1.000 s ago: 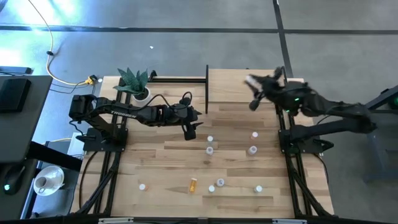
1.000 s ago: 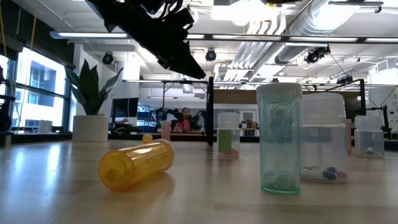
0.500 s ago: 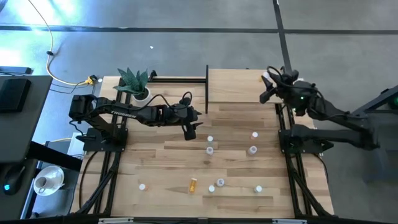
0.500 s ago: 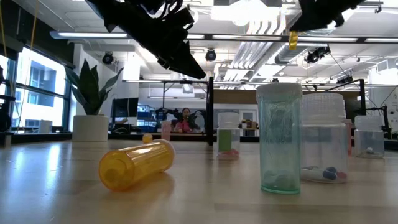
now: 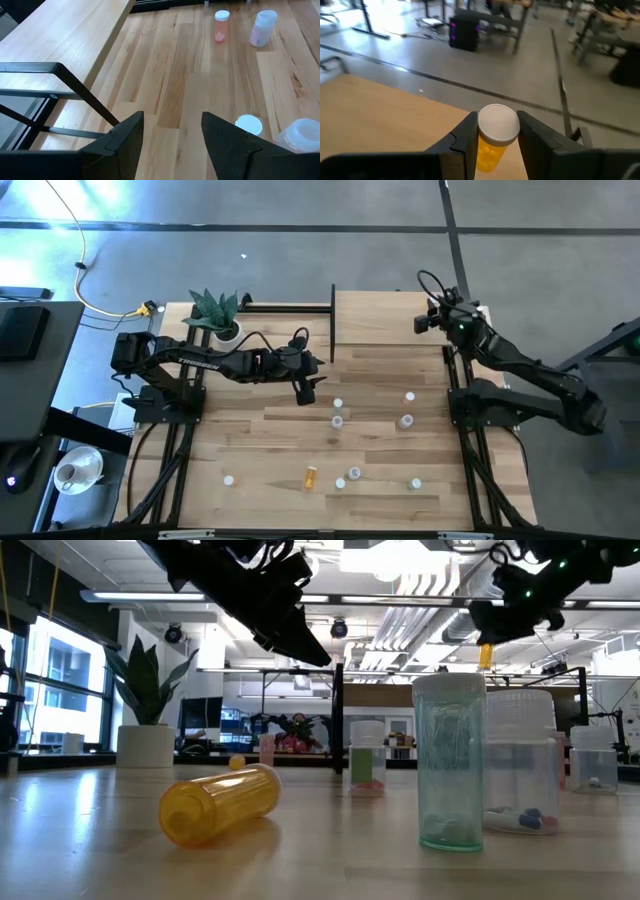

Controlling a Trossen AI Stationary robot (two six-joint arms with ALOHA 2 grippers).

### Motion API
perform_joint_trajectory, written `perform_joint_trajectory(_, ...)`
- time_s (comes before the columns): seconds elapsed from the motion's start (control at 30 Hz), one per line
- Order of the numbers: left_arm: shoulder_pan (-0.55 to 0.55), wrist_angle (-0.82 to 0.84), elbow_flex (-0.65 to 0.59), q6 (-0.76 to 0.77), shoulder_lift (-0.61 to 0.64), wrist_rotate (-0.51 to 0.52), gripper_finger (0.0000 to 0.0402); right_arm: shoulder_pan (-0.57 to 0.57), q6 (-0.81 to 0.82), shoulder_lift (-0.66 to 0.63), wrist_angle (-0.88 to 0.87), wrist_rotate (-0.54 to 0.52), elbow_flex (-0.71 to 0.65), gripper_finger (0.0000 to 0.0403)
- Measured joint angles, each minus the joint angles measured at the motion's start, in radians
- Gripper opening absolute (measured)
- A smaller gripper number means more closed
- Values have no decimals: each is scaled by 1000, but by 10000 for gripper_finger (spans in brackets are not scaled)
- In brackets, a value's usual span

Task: Pick and place medicine bottles onto shelf by color
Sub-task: Put the left yellow pill bottle on the shelf

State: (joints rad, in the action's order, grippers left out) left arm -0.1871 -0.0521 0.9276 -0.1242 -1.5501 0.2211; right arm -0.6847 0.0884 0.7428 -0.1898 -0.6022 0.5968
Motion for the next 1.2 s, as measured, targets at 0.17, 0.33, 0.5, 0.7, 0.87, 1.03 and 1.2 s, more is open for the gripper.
perform_joint_trajectory(0.17, 0, 0, 0, 0, 0, 0, 188, -84, 69, 76, 0, 0, 0, 103)
perform_joint_trajectory(0.33, 0, 1, 0, 0, 0, 0, 188, -99, 85, 124, 38, -50, 0, 103)
perform_joint_trajectory(0.5, 0, -1, 0, 0, 0, 0, 188, -94, 95, 135, 30, -67, 0, 103)
perform_joint_trajectory(0.7, 0, -2, 0, 0, 0, 0, 188, -94, 89, 159, -5, -88, 0, 103)
perform_joint_trajectory(0.87, 0, -2, 0, 0, 0, 0, 188, -94, 64, 162, -16, -102, 0, 103)
perform_joint_trajectory(1.03, 0, -2, 0, 0, 0, 0, 188, -94, 60, 162, -30, -101, 0, 103)
perform_joint_trajectory(1.2, 0, -2, 0, 0, 0, 0, 188, -93, 61, 162, -32, -100, 0, 103)
